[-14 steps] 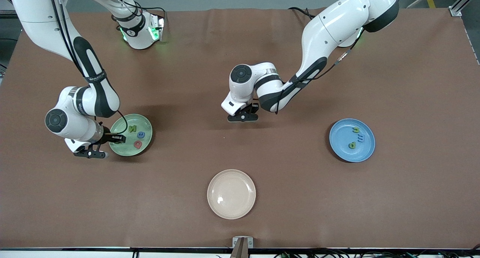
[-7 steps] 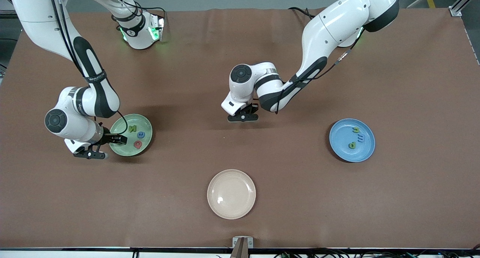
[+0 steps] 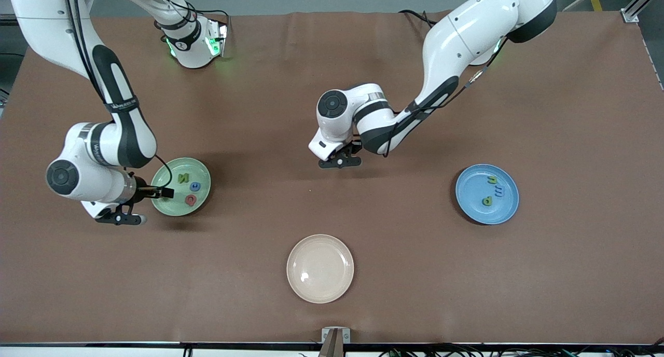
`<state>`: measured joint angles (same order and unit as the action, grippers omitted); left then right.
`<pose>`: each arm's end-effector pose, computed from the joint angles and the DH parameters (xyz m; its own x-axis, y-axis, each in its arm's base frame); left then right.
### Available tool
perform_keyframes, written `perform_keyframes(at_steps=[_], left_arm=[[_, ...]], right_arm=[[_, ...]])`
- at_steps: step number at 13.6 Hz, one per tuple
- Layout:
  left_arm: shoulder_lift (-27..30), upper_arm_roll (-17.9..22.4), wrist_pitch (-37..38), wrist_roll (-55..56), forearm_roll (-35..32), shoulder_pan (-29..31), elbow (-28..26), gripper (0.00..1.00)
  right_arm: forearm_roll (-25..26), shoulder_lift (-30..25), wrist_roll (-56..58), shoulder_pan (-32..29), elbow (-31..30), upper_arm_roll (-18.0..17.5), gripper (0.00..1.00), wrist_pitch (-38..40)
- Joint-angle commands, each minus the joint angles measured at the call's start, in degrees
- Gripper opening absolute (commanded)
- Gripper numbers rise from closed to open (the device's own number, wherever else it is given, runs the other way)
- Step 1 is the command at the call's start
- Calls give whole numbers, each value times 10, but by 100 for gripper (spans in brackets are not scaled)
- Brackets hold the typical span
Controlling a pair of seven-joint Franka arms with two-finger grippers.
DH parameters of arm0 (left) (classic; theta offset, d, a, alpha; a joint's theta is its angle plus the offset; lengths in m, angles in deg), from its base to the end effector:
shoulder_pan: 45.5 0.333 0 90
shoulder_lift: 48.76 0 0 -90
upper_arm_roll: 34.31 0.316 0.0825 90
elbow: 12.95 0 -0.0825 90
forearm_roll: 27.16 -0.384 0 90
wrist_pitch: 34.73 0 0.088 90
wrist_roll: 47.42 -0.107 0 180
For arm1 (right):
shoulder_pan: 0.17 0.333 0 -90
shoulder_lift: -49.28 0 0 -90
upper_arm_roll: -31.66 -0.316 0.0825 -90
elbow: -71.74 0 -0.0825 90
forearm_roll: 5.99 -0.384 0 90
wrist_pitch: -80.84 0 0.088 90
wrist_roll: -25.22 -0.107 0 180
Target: Sort upper and lower case letters into plates
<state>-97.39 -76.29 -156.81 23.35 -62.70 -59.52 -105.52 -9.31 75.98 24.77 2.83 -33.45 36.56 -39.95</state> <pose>0.4514 -0.5064 0.2102 0.9971 0.0482 -0.0594 0.0452 -0.9977 -0.0511 0.6224 -0.0150 0.2622 0.9793 -0.0684 -0.1905 -0.0703 -0.9975 -0.0033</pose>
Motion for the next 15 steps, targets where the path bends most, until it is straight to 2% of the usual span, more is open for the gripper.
perform_keyframes(at_steps=[1, 4, 7, 10, 13, 15], left_arm=[[38, -76, 39, -53, 15, 108, -37, 5], [40, -206, 49, -82, -12, 287, -111, 6], [39, -282, 50, -104, -78, 434, -192, 6], [35, -322, 49, -136, -142, 561, -266, 6], [33, -335, 41, -204, -186, 673, -313, 6], [30, -334, 37, -263, -197, 727, -325, 6]], right_arm=[[7, -24, 5, -4, 35, 1, 100, 58], [17, -54, 6, -4, 53, 3, 100, 100], [32, -71, 6, -11, 122, 4, 100, 178], [31, -69, 10, -37, 183, 3, 100, 226], [25, -69, 54, -62, 210, 2, 100, 248], [24, -70, 49, -63, 212, 2, 100, 248]])
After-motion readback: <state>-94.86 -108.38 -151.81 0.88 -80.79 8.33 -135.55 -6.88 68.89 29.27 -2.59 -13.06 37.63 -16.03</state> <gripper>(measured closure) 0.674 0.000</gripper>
